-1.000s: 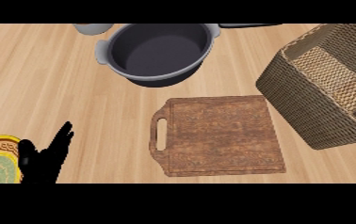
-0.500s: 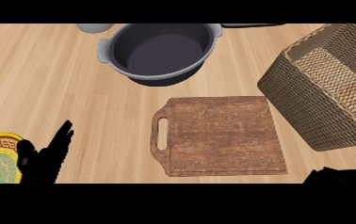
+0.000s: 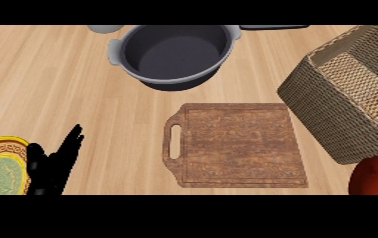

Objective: Pick the bell pepper from the cutting board and place it in the basket

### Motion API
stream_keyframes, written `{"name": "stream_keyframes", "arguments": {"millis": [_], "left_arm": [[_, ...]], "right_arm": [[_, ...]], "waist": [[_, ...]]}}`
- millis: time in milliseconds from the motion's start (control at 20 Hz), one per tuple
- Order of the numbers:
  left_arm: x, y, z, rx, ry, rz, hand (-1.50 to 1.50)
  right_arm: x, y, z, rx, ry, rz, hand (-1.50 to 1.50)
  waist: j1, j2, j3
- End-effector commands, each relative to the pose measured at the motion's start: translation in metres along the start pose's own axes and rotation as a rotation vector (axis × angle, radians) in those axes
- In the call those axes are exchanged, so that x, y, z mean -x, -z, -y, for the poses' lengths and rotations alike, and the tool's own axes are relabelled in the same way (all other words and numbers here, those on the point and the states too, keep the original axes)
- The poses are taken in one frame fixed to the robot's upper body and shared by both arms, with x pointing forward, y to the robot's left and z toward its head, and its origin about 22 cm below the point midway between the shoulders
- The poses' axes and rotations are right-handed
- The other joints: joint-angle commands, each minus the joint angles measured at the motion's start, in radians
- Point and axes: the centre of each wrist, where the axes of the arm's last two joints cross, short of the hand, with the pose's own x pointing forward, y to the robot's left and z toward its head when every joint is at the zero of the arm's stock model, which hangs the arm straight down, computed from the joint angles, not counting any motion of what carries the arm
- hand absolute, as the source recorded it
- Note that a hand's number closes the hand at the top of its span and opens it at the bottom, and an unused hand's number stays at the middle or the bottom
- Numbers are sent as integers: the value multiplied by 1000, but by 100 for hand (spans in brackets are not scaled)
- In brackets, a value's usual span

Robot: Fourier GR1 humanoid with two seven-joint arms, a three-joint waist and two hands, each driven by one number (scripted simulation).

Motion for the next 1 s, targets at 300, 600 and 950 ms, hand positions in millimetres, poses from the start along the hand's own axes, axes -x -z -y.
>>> {"name": "stream_keyframes", "arguments": {"millis": [300, 600, 950], "left_arm": [[5, 10, 9, 26, 31, -75, 0], [9, 10, 20, 72, 14, -67, 0], [0, 22, 28, 65, 40, -69, 0]], "right_arm": [[43, 51, 128, 26, 8, -55, 150], [93, 69, 143, 5, 28, -115, 150], [144, 82, 127, -19, 225, -168, 150]], "waist": [[39, 6, -8], [77, 11, -8], [73, 12, -8]]}}
